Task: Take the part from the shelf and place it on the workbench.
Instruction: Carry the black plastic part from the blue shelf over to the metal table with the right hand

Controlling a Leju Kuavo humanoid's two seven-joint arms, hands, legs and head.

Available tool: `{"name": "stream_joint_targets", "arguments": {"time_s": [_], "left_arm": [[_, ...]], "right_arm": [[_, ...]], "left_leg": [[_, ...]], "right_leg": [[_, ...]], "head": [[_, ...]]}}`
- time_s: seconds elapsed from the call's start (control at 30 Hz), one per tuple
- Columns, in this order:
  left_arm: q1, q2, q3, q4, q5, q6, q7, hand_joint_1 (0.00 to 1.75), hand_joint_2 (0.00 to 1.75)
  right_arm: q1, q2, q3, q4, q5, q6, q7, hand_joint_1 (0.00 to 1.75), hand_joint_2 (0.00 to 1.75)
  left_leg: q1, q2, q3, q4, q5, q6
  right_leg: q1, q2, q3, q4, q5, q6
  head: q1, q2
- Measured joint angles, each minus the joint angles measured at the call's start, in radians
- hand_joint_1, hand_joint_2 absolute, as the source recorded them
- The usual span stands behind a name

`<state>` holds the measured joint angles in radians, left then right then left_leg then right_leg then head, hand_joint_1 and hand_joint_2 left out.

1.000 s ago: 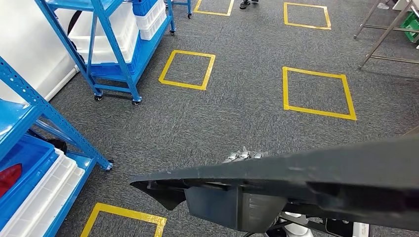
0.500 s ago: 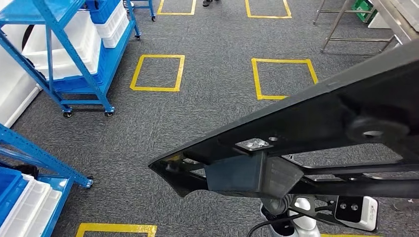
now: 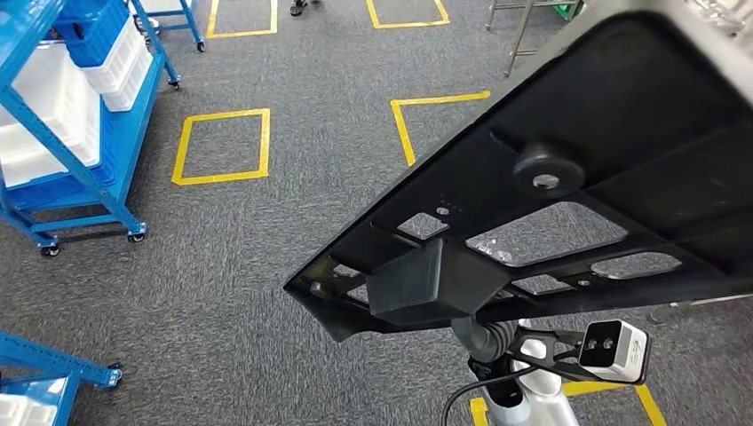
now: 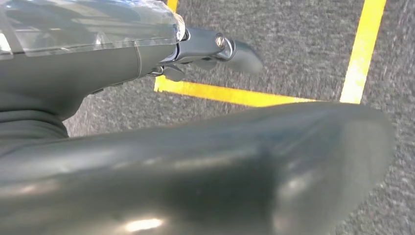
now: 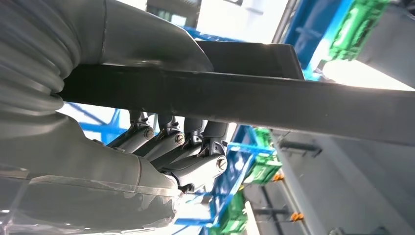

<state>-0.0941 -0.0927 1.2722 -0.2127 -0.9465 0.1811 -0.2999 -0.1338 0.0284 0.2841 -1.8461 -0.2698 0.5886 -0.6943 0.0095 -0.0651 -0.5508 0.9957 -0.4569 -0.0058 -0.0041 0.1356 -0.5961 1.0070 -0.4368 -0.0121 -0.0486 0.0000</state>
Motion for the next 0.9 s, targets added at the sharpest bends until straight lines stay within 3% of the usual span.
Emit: {"name": "stream_joint_targets", "arguments": {"time_s": [0.03, 0.1, 0.17, 0.2, 0.23, 0.27, 0.3, 0.37, 0.43, 0.5, 0.53, 0.6, 0.67, 0.73, 0.77, 0.8, 0.83, 0.9], "left_arm": [[-0.001, 0.000, 0.000, 0.000, 0.000, 0.000, 0.001, 0.00, 0.00], [-0.002, -0.001, 0.000, 0.000, 0.000, 0.000, 0.002, 0.00, 0.00], [0.000, -0.001, 0.000, 0.000, -0.001, 0.001, 0.004, 0.00, 0.00], [0.001, 0.000, 0.000, 0.000, 0.000, 0.001, 0.004, 0.00, 0.00], [0.001, 0.001, 0.000, 0.000, 0.000, 0.001, 0.003, 0.00, 0.00], [0.001, 0.002, 0.000, 0.000, 0.000, -0.001, 0.000, 0.00, 0.00], [0.000, 0.003, 0.000, 0.000, -0.002, -0.004, -0.004, 0.00, 0.00], [-0.002, 0.009, -0.002, 0.000, -0.008, -0.013, -0.016, 0.00, 0.00], [-0.004, 0.023, -0.004, 0.000, -0.015, -0.021, -0.024, 0.00, 0.00], [-0.007, 0.039, -0.004, -0.001, -0.016, -0.027, -0.024, 0.00, 0.00], [-0.011, 0.047, -0.004, -0.001, -0.016, -0.030, -0.023, 0.00, 0.00], [-0.017, 0.062, -0.004, -0.001, -0.014, -0.035, -0.021, 0.00, 0.00], [-0.016, 0.075, -0.004, -0.001, -0.015, -0.037, -0.019, 0.00, 0.00], [-0.014, 0.087, -0.005, -0.002, -0.019, -0.038, -0.014, 0.00, 0.00], [-0.013, 0.091, -0.005, -0.002, -0.023, -0.039, -0.011, 0.00, 0.00], [-0.014, 0.094, -0.006, -0.002, -0.026, -0.040, -0.008, 0.00, 0.00], [-0.015, 0.097, -0.007, -0.002, -0.029, -0.040, -0.006, 0.00, 0.00], [-0.019, 0.101, -0.012, -0.002, -0.035, -0.041, -0.002, 0.00, 0.00]], "right_arm": [[0.003, 0.000, -0.003, 0.000, 0.002, 0.000, 0.000, 1.52, 1.75], [0.004, 0.000, -0.007, 0.000, 0.003, 0.001, -0.001, 1.52, 1.75], [0.004, -0.001, -0.009, 0.002, 0.001, 0.009, -0.001, 1.52, 1.75], [0.005, 0.000, -0.012, 0.004, -0.001, 0.016, -0.001, 1.52, 1.75], [0.007, 0.000, -0.016, 0.006, -0.005, 0.025, -0.001, 1.52, 1.75], [0.008, 0.000, -0.022, 0.009, -0.009, 0.036, -0.001, 1.52, 1.75], [0.009, 0.002, -0.030, 0.011, -0.012, 0.049, -0.001, 1.52, 1.75], [0.011, 0.016, -0.059, 0.012, -0.007, 0.083, -0.001, 1.52, 1.75], [0.015, 0.042, -0.098, 0.009, 0.010, 0.119, -0.001, 1.52, 1.75], [0.017, 0.066, -0.130, 0.007, 0.024, 0.136, -0.002, 1.52, 1.75], [0.017, 0.076, -0.142, 0.006, 0.028, 0.137, -0.002, 1.52, 1.75], [0.015, 0.096, -0.155, 0.005, 0.032, 0.131, -0.002, 1.52, 1.75], [0.014, 0.117, -0.160, 0.005, 0.032, 0.128, -0.003, 1.52, 1.75], [0.018, 0.131, -0.163, 0.004, 0.036, 0.126, -0.003, 1.52, 1.75], [0.021, 0.135, -0.164, 0.002, 0.043, 0.122, -0.003, 1.52, 1.75], [0.024, 0.138, -0.166, -0.001, 0.052, 0.116, -0.003, 1.52, 1.75], [0.027, 0.141, -0.167, -0.007, 0.064, 0.107, -0.003, 1.52, 1.75], [0.031, 0.144, -0.171, -0.021, 0.087, 0.088, -0.003, 1.52, 1.75]], "left_leg": [[0.001, 0.012, 0.003, -0.007, 0.003, 0.006], [0.003, 0.039, 0.010, -0.021, 0.010, 0.018], [0.001, 0.067, 0.012, -0.026, 0.011, 0.025], [-0.001, 0.081, 0.012, -0.026, 0.010, 0.025], [-0.002, 0.095, 0.012, -0.026, 0.008, 0.025], [-0.002, 0.108, 0.013, -0.025, 0.006, 0.024], [-0.002, 0.120, 0.014, -0.024, 0.004, 0.022], [-0.003, 0.140, 0.020, -0.020, -0.004, 0.014], [-0.007, 0.157, 0.025, -0.015, -0.012, 0.002], [-0.007, 0.175, 0.031, -0.014, -0.017, -0.010], [-0.004, 0.173, 0.033, -0.012, -0.022, -0.017], [0.002, 0.135, 0.020, 0.031, -0.054, -0.027], [0.005, 0.087, -0.037, 0.157, -0.122, -0.031], [0.005, 0.073, -0.100, 0.279, -0.163, -0.032], [0.005, 0.072, -0.109, 0.291, -0.154, -0.031], [0.005, 0.070, -0.099, 0.262, -0.126, -0.029], [0.006, 0.062, -0.072, 0.197, -0.086, -0.026], [0.009, 0.015, -0.014, 0.059, -0.026, -0.020]], "right_leg": [[0.000, -0.004, -0.002, 0.002, -0.002, 0.005], [0.004, -0.049, -0.025, 0.049, -0.032, 0.014], [0.003, -0.107, -0.089, 0.176, -0.094, 0.019], [-0.001, -0.119, -0.124, 0.242, -0.118, 0.022], [-0.005, -0.126, -0.147, 0.283, -0.126, 0.025], [-0.009, -0.130, -0.149, 0.285, -0.114, 0.029], [-0.012, -0.136, -0.129, 0.246, -0.087, 0.031], [-0.011, -0.174, -0.050, 0.098, -0.025, 0.029], [-0.004, -0.201, -0.003, 0.007, -0.003, 0.020], [0.002, -0.185, -0.003, 0.001, -0.005, 0.008], [0.001, -0.173, -0.002, 0.000, -0.004, 0.003], [-0.004, -0.152, 0.001, -0.005, -0.001, -0.009], [-0.004, -0.131, 0.001, -0.006, 0.001, -0.018], [-0.001, -0.104, 0.000, -0.006, 0.001, -0.022], [0.000, -0.090, 0.001, -0.005, 0.002, -0.022], [0.001, -0.076, 0.002, -0.004, 0.002, -0.021], [0.000, -0.063, 0.003, -0.003, 0.002, -0.020], [0.000, -0.039, 0.001, 0.001, 0.002, -0.014]], "head": [[0.000, 0.000], [0.000, 0.000], [0.000, 0.000], [0.000, 0.000], [0.000, 0.000], [0.000, 0.000], [0.000, 0.000], [0.000, 0.000], [0.000, 0.000], [0.000, 0.000], [0.000, 0.000], [0.000, 0.000], [0.000, 0.000], [0.000, 0.000], [0.000, 0.000], [0.000, 0.000], [0.000, 0.000], [0.000, 0.000]]}}
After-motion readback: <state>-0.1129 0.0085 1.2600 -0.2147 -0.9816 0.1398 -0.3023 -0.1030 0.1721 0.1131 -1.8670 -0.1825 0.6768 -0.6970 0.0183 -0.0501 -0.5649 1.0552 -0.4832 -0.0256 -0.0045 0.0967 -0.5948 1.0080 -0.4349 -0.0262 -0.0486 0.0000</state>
